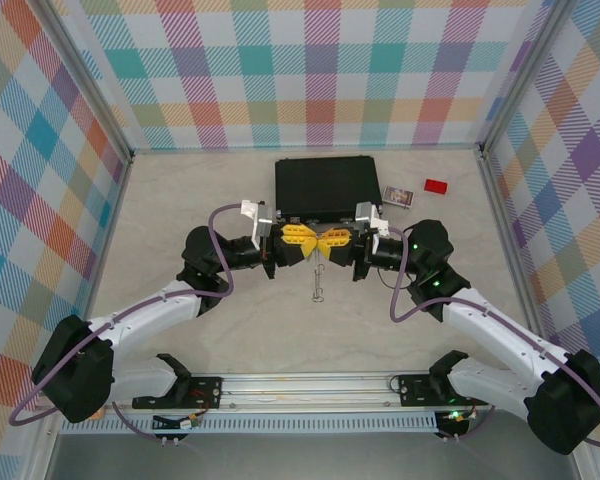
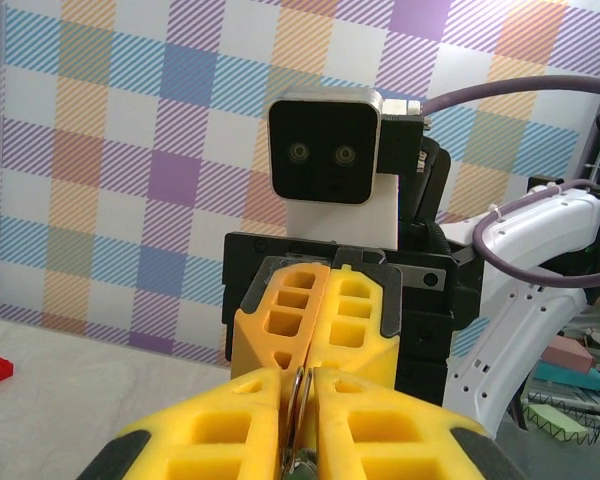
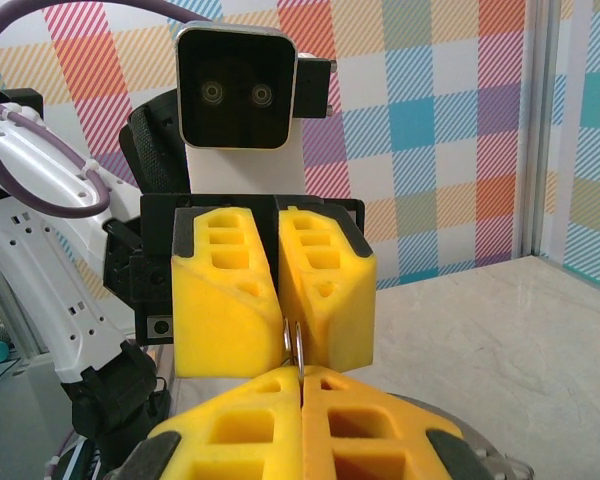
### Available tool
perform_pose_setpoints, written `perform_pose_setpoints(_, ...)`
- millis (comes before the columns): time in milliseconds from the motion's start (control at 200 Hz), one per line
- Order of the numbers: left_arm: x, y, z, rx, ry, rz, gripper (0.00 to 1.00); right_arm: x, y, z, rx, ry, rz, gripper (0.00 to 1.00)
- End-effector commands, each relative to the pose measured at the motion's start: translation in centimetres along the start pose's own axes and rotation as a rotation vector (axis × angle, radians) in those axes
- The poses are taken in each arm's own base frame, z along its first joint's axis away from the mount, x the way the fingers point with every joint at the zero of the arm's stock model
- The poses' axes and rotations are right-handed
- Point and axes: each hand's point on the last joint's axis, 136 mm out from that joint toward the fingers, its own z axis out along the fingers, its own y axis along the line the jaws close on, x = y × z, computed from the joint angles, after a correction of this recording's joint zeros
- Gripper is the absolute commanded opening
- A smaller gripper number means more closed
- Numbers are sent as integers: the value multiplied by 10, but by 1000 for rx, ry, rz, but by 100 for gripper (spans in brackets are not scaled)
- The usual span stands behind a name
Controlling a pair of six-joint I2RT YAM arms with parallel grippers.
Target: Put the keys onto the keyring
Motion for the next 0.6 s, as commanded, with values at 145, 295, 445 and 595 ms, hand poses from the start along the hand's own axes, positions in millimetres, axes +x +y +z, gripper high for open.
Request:
perform_pose_setpoints(145,-10,-8,0,41,-6,26,5,-20,7,-3,-11,-54,-49,0)
perform_pose_setpoints(295,-9,-8,-1,41,-4,25,0,-20,6,-3,-8,-54,-47,0)
perform_pose_setpoints(445,-7,-7,-2,34,0,25,22,-20,6,-3,-6,-54,-47,0)
perform_pose_setpoints(595,-9,-5,-6,17,-7,32,24,-19,6,-4,0,-54,-51,0)
